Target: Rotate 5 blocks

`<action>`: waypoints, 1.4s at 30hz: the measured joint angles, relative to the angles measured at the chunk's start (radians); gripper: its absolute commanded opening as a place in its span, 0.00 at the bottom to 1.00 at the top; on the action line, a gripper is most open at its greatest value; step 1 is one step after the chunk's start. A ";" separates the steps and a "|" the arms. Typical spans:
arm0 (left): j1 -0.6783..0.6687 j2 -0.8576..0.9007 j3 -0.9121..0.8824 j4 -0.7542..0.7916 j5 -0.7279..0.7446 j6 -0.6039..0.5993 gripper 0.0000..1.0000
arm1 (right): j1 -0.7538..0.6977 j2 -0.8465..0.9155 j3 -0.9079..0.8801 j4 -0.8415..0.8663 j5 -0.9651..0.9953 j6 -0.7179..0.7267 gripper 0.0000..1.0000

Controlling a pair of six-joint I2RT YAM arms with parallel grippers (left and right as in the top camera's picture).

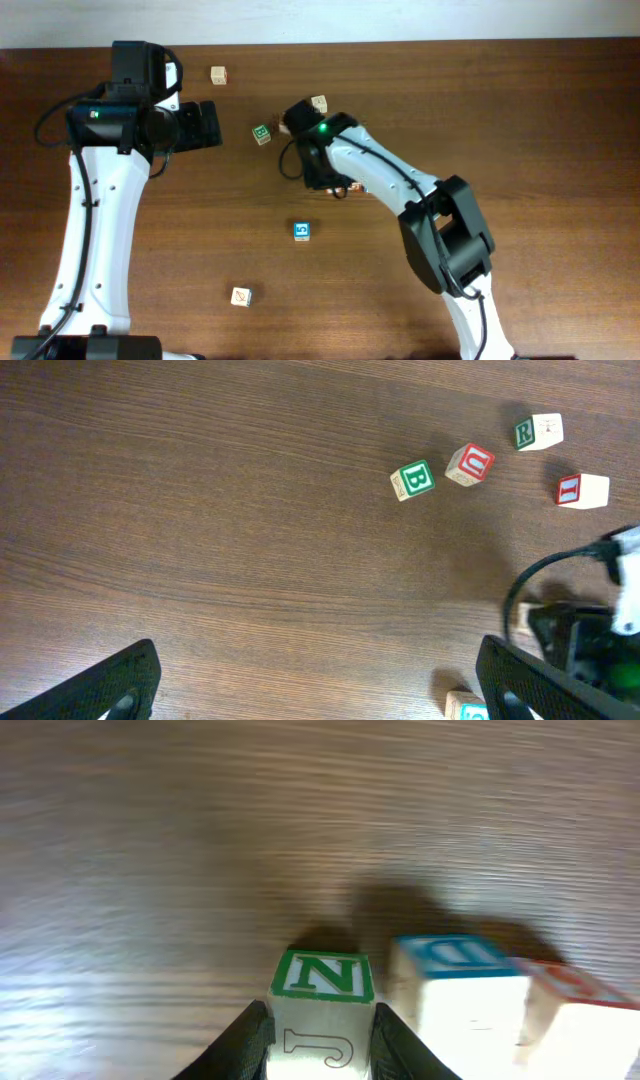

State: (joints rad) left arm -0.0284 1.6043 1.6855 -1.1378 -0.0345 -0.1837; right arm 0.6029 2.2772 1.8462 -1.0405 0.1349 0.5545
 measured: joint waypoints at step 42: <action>0.000 0.000 0.000 0.000 0.000 0.000 0.99 | 0.176 0.011 0.003 -0.135 -0.271 0.047 0.40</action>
State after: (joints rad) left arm -0.0284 1.6043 1.6855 -1.1378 -0.0345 -0.1837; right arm 0.7792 2.2887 1.8488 -1.1759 -0.1360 0.6010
